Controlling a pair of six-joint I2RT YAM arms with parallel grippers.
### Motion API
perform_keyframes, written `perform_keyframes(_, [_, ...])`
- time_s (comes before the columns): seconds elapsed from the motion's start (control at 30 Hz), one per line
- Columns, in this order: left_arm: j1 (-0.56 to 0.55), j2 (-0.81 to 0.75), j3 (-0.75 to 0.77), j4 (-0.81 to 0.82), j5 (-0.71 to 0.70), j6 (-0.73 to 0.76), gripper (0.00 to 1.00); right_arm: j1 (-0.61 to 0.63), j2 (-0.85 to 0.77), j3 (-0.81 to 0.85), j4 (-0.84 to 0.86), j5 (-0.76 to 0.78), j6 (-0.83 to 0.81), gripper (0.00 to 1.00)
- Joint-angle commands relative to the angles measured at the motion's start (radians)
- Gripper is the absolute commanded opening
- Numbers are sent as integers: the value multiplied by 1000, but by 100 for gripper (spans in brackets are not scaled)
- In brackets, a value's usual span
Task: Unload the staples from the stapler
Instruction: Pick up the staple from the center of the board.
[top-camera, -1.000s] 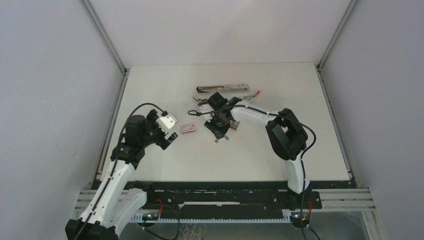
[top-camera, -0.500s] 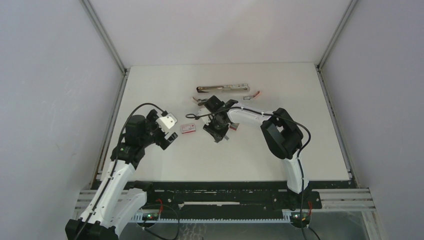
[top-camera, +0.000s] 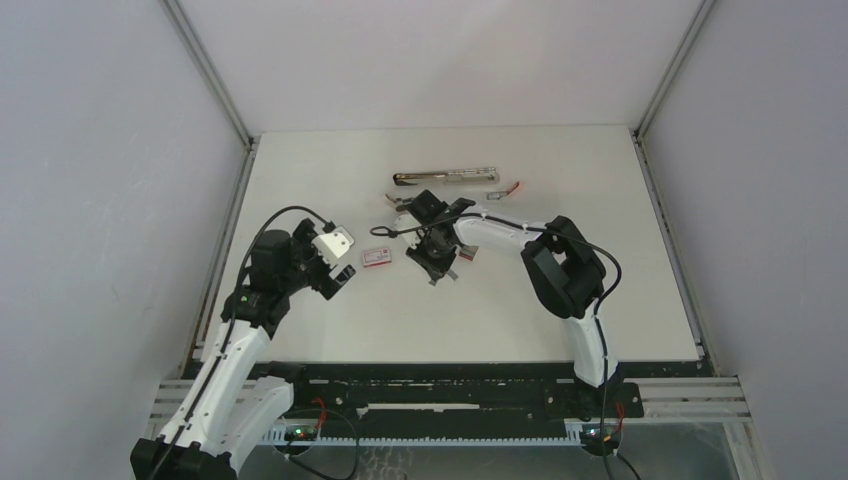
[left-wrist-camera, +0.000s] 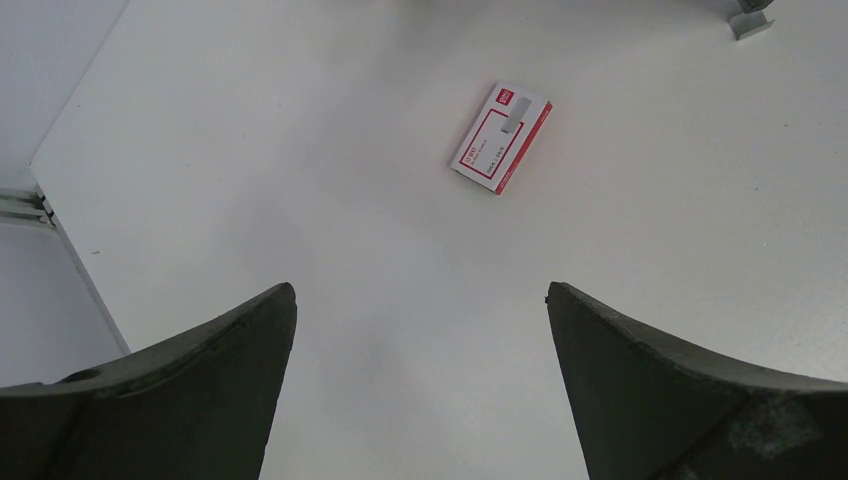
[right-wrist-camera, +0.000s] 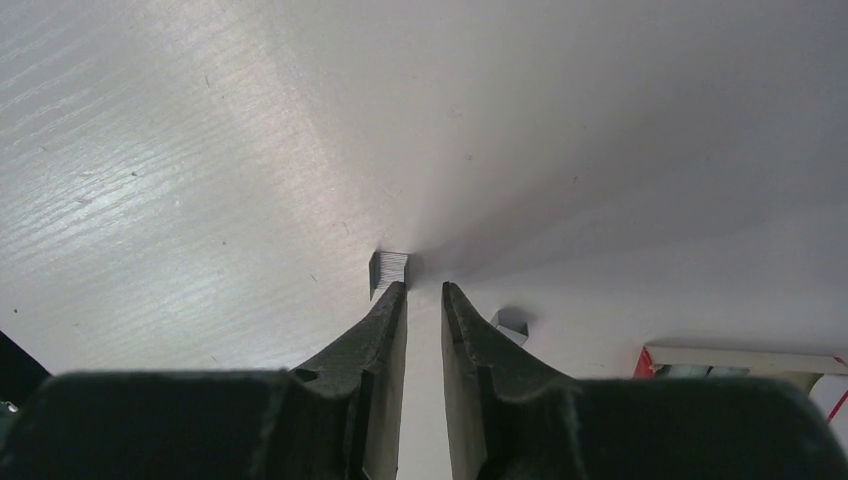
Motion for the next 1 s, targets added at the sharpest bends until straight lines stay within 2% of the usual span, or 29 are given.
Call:
perform_keyframes(0.0, [7,-12,-18,33,12,-7,100,13,13,42,16,4,14,19])
perform_keyframes(0.37, [7,-9,-18,34,13,-7,100,19,22,46,13,3,14,18])
perform_keyframes(0.6, [8,-7,-18,34,11,-5,100,25,40,57,4,15,12,0])
perform_keyframes(0.97, [7,-5,-18,34,13,-6,100,-5,-49,55,2,32,-24,0])
